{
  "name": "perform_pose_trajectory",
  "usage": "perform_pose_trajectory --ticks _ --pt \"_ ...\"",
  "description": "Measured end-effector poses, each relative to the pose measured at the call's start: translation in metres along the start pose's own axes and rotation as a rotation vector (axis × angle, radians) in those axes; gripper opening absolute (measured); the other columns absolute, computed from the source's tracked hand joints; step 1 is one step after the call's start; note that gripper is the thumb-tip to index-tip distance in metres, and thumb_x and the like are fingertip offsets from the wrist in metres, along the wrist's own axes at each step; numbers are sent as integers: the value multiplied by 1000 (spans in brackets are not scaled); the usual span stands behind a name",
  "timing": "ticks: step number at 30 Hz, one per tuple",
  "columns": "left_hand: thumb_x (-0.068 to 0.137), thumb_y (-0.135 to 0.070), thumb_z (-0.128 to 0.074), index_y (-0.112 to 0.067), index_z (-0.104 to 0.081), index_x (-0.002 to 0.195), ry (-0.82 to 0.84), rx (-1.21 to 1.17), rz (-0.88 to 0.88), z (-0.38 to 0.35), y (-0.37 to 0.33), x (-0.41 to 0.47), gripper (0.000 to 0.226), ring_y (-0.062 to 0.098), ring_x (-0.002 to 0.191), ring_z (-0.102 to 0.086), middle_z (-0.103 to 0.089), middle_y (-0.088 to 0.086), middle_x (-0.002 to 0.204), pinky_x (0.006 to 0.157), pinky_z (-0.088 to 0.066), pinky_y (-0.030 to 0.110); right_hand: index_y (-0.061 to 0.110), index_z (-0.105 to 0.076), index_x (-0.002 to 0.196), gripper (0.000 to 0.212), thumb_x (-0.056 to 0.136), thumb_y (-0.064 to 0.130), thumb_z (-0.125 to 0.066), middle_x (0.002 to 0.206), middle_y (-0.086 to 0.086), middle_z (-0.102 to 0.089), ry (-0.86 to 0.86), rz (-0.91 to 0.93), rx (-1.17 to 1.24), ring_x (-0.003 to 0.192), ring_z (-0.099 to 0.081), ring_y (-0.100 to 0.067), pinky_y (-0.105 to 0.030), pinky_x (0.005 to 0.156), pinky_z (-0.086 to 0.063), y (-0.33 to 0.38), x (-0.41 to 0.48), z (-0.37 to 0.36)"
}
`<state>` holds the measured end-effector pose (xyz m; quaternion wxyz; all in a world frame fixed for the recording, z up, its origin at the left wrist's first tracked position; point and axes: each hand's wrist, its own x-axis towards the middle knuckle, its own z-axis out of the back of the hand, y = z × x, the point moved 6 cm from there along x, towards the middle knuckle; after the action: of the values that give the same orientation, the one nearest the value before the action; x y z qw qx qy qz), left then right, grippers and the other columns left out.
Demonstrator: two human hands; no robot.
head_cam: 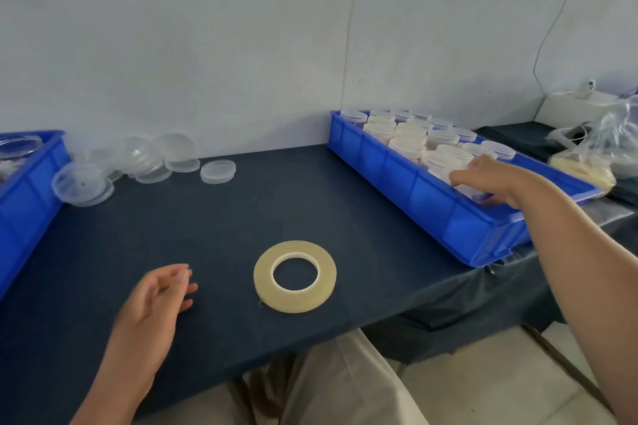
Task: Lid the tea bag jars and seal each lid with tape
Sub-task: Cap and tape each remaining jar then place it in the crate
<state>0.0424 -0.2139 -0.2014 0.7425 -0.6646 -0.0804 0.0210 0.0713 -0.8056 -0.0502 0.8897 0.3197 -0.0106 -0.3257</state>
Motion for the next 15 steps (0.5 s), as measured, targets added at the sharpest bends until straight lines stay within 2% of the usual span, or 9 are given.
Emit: perform_pose_trajectory --ticks 1,3,5,8,11,13,15 --pt "77 -80 -60 -46 -73 112 3 8 3 -1 -1 0 50 3 101 -75 -76 -17 115 104 -54 53 10 -51 139 68 86 46 -72 117 -16 -60 -2 -21 -7 97 -65 -32 -48 91 -62 -1 3 -4" --pt "76 -81 -60 -47 -72 111 10 24 8 -2 -2 -1 50 1 101 -74 -76 -18 114 103 -55 51 11 -46 147 76 90 55 -70 114 -11 -58 -28 -36 18 98 -63 -31 -48 94 -59 -3 7 -9" --pt "76 -81 -60 -47 -72 112 8 43 -1 -2 -2 -1 51 0 101 -74 -76 -19 115 102 -55 50 16 -37 157 85 93 60 -71 133 -10 -55 -14 -39 106 103 -61 -29 -49 98 -57 -4 12 -12" --pt "78 -80 -59 -46 -72 114 7 75 -15 -3 -1 0 52 -1 101 -74 -75 -20 115 99 -57 47 20 -29 165 92 95 61 -71 166 -7 -35 35 -50 211 134 -53 -33 -51 111 -49 -8 16 -17" --pt "78 -82 -59 -46 -71 114 8 100 -19 -4 1 2 52 -1 100 -74 -76 -21 114 97 -58 47 20 -20 169 100 94 63 -71 174 -6 -24 42 -53 251 149 -41 -36 -53 117 -43 -5 18 -21" --pt "78 -81 -60 -46 -71 115 5 108 -23 -4 2 3 52 -1 102 -73 -75 -21 115 97 -58 45 21 -14 170 103 95 58 -73 174 -7 -23 86 -60 339 151 -39 -37 -51 110 -46 2 19 -27" --pt "78 -80 -60 -45 -72 115 6 109 -23 -4 3 3 52 -1 102 -74 -75 -20 115 97 -58 45 21 -15 170 100 96 58 -71 175 -7 -22 106 -48 334 153 -36 -37 -52 115 -42 10 21 -33"
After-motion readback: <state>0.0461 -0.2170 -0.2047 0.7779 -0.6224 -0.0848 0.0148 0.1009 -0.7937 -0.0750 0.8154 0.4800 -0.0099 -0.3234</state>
